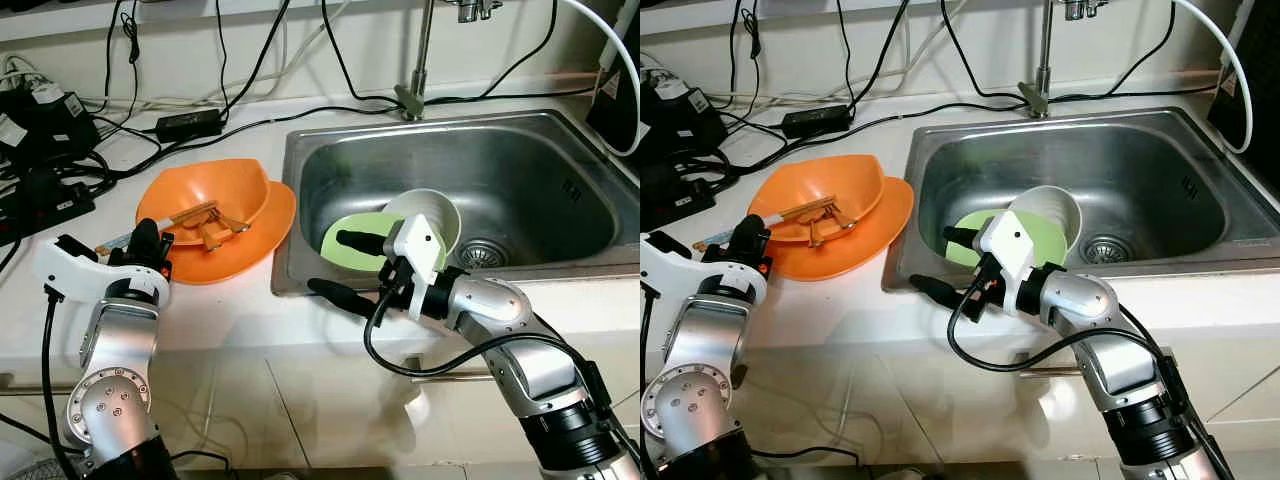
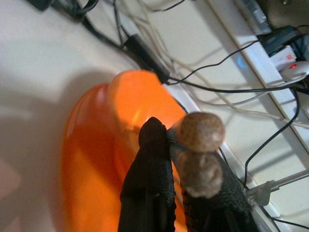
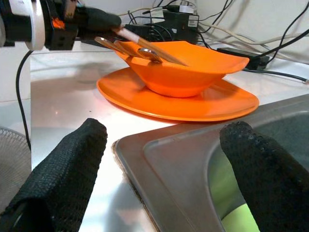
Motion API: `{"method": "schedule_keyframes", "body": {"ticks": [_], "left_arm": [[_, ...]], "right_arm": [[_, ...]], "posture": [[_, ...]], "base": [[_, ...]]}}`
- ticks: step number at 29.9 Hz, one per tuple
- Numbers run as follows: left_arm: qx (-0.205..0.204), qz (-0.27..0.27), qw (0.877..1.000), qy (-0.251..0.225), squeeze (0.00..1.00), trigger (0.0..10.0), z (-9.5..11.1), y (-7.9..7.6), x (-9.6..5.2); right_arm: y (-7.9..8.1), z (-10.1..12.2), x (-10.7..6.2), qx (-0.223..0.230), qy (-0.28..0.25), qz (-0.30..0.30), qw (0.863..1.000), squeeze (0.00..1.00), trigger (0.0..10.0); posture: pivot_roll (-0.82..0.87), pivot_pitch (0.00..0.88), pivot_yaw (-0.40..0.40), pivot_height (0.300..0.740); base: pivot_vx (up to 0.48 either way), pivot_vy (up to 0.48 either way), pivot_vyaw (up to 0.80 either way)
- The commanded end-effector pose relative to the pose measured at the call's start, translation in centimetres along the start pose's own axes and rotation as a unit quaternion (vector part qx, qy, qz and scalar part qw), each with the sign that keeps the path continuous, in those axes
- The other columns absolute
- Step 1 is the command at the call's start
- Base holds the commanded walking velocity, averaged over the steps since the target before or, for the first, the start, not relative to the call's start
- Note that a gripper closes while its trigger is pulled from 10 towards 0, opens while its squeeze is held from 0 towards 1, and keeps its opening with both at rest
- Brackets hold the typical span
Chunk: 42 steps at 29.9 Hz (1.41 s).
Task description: Kitchen organization
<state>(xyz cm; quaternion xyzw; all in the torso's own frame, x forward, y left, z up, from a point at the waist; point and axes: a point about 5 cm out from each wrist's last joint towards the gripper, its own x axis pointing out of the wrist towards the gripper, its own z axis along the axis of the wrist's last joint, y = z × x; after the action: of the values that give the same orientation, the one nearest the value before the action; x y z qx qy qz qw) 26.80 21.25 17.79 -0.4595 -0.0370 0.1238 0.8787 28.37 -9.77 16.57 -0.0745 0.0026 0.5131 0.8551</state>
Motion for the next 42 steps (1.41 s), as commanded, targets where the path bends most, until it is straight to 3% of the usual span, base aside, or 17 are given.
{"method": "schedule_keyframes", "body": {"ticks": [1, 9, 13, 14, 15, 16, 20, 21, 22, 23, 24, 25, 28, 30, 32, 35, 42], "left_arm": [[0.03, -0.025, 0.999, -0.026, 0.0, 0.0, 1.1, -1.4, -0.2], [0.07, -0.103, 0.991, -0.05, 0.0, 0.0, 2.1, -4.6, -0.2], [0.036, -0.14, 0.989, -0.03, 0.0, 0.0, 1.7, -5.2, 0.1], [0.002, -0.17, 0.985, -0.007, 0.0, 0.0, 1.3, -5.6, 0.3], [0.002, -0.17, 0.985, -0.007, 0.0, 0.0, 1.3, -5.6, 0.3], [-0.012, -0.198, 0.98, 0.013, 0.0, 0.0, 0.7, -6.1, 0.5], [-0.045, -0.237, 0.969, 0.053, 0.0, 0.0, -0.2, -6.6, 0.6], [-0.045, -0.237, 0.969, 0.053, 0.0, 0.0, -0.2, -6.6, 0.6], [-0.068, -0.248, 0.964, 0.071, 0.0, 0.0, -0.7, -6.9, 0.6], [-0.111, -0.272, 0.95, 0.104, 0.0, 0.0, -1.5, -7.5, 0.4], [-0.111, -0.272, 0.95, 0.104, 0.0, 0.0, -1.5, -7.5, 0.4], [-0.129, -0.291, 0.939, 0.13, 0.0, 0.0, -2.3, -7.9, 0.1], [-0.141, -0.304, 0.929, 0.156, 0.0, 0.0, -3.1, -8.3, -0.2], [-0.153, -0.31, 0.921, 0.178, 0.0, 0.0, -3.9, -8.4, -0.3], [-0.133, -0.315, 0.919, 0.195, 0.0, 0.0, -4.9, -8.6, -0.6], [-0.149, -0.328, 0.905, 0.225, 0.0, 0.0, -5.8, -9.1, -1.4], [-0.161, -0.318, 0.898, 0.26, 0.0, 0.0, -6.8, -8.9, -1.6]], "right_arm": [[0.1, -0.1, 0.1, -0.004, 0.001, 0.001, 1.0, 0.0, 10.0], [-0.4, 0.1, 0.0, -0.001, -0.003, -0.007, 1.0, 0.0, 10.0], [-0.9, 0.5, -0.1, 0.028, -0.026, -0.02, 0.999, 0.0, 10.0], [-1.3, 1.1, -0.1, 0.066, -0.056, -0.035, 0.996, 0.0, 10.0], [-1.3, 1.1, -0.1, 0.066, -0.056, -0.035, 0.996, 0.0, 10.0], [-1.9, 1.9, -0.1, 0.128, -0.102, -0.055, 0.985, 0.0, 10.0], [-2.5, 2.7, 0.0, 0.199, -0.149, -0.069, 0.966, 0.0, 10.0], [-2.5, 2.7, 0.0, 0.199, -0.149, -0.069, 0.966, 0.0, 10.0], [-2.8, 2.9, 0.0, 0.231, -0.165, -0.073, 0.956, 0.0, 10.0], [-3.1, 3.1, 0.1, 0.289, -0.192, -0.077, 0.935, 0.0, 10.0], [-3.1, 3.1, 0.1, 0.289, -0.192, -0.077, 0.935, 0.0, 10.0], [-3.2, 3.1, 0.2, 0.319, -0.205, -0.076, 0.922, 0.0, 10.0], [-3.2, 3.3, 0.3, 0.339, -0.215, -0.074, 0.913, 0.0, 10.0], [-3.3, 3.7, 0.4, 0.371, -0.234, -0.071, 0.896, 0.0, 10.0], [-3.5, 4.2, 0.4, 0.403, -0.261, -0.066, 0.875, 0.0, 10.0], [-3.7, 4.9, 0.4, 0.43, -0.285, -0.057, 0.855, 0.0, 10.0], [-4.1, 5.9, 1.0, 0.451, -0.315, -0.055, 0.834, 0.0, 10.0]], "posture": [[0.02, 0.005, 0.16, 0.74], [0.02, 0.004, 0.159, 0.74], [0.01, 0.002, 0.158, 0.74], [0.01, 0.002, 0.156, 0.74], [0.01, 0.002, 0.156, 0.74], [0.01, 0.001, 0.154, 0.74], [0.0, 0.001, 0.154, 0.74], [0.0, 0.001, 0.154, 0.74], [0.0, 0.001, 0.152, 0.74], [-0.01, 0.001, 0.155, 0.74], [-0.01, 0.001, 0.155, 0.74], [-0.02, 0.001, 0.157, 0.74], [-0.02, 0.002, 0.157, 0.74], [-0.02, 0.001, 0.158, 0.74], [-0.03, 0.0, 0.162, 0.74], [-0.03, 0.0, 0.162, 0.74], [-0.04, 0.0, 0.157, 0.74]], "base": [[0.0, 0.0, 0.0], [0.0, 0.0, 0.0], [0.0, 0.0, 0.0], [0.0, 0.0, 0.0], [0.0, 0.0, 0.0], [0.0, 0.0, 0.0], [0.0, 0.0, 0.0], [0.0, 0.0, 0.0], [0.0, 0.0, 0.0], [0.0, 0.0, 0.0], [0.0, 0.0, 0.0], [0.0, 0.0, 0.0], [0.0, 0.0, 0.0], [0.0, 0.0, 0.0], [0.0, 0.0, 0.0], [0.0, 0.0, 0.0], [0.0, 0.0, 0.0]]}}
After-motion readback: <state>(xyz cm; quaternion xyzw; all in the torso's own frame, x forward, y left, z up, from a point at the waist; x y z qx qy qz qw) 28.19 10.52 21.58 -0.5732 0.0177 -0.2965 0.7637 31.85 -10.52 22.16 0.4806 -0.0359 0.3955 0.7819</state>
